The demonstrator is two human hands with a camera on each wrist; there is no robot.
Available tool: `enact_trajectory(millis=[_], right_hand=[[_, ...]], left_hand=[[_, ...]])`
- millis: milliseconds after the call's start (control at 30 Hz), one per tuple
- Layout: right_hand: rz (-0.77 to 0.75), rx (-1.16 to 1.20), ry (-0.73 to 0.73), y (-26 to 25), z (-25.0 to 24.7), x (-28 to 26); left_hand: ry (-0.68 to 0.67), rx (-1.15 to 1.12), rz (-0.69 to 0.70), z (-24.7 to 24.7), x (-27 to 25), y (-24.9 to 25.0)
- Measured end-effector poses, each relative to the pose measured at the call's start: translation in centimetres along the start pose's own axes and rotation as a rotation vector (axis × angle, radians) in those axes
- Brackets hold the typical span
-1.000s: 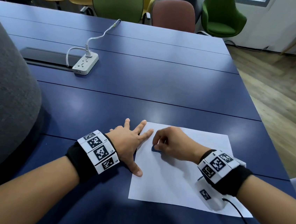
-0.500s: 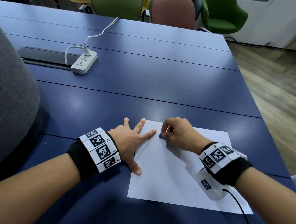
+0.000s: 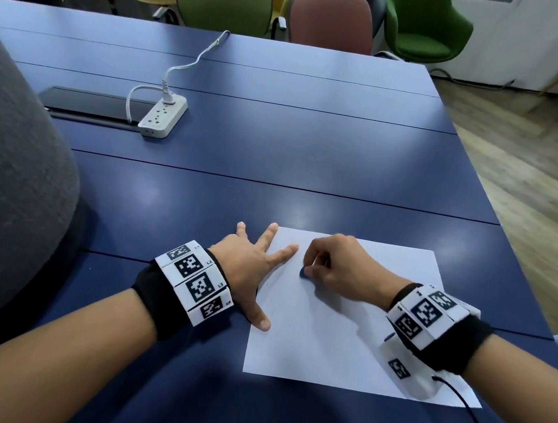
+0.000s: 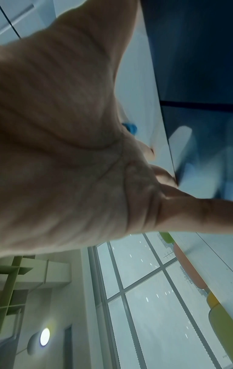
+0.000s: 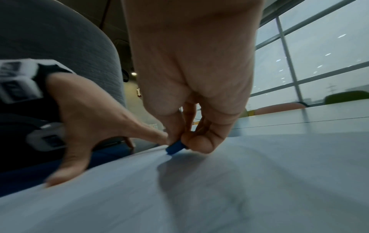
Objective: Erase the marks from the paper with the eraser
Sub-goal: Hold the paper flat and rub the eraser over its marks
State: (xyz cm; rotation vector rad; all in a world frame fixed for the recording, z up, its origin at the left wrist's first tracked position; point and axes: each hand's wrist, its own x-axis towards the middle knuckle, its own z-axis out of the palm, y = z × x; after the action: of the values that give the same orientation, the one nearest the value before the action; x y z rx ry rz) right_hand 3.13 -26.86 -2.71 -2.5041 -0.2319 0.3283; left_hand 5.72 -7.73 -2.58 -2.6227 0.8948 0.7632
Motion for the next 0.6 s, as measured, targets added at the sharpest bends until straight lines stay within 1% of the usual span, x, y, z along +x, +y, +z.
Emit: enact_trajectory(millis=[67,100,133,267,300,333,433,467,500,600], right_hand=[[-0.056,-0.022,-0.129,-0.8,0.6,-0.9],[-0.063,-0.044,-0.151,-0.9,0.4,-0.9],[-0.058,-0.064,-0.131,-0.8,0.2,-0.4],[0.041,-0.015,0.079,0.3,-0.1,0.7],[0.025,0.005,0.081,0.3,0.2,0.2],[-0.016,0.014,0.039,0.1,0.6,-0.6],[-0.110,0.010,-0.198,-0.8,1.3,-2.4],[-0.118,-0.018,-0.219,-0.9,1.1,-2.3],[-0.109,-0.041,-0.192,-0.7,0.9,-1.8],[-0.039,-0.026,-0.013,-0.2,0.5,-1.1]], left_hand=[[0.001,0.004,0.000,0.0,0.0,0.0],[0.004,0.007,0.001,0.0,0.0,0.0],[0.008,0.009,0.002,0.0,0.0,0.0],[0.017,0.010,-0.002,-0.1,-0.2,0.1],[0.019,0.011,-0.003,-0.1,-0.1,0.1],[0.020,0.012,-0.003,-0.1,-0.1,0.1],[0.016,0.018,-0.006,0.0,0.0,0.1],[0.015,0.020,-0.007,0.0,0.0,0.1],[0.015,0.025,-0.007,-0.1,0.0,0.1],[0.014,0.028,-0.005,-0.1,-0.1,0.2]])
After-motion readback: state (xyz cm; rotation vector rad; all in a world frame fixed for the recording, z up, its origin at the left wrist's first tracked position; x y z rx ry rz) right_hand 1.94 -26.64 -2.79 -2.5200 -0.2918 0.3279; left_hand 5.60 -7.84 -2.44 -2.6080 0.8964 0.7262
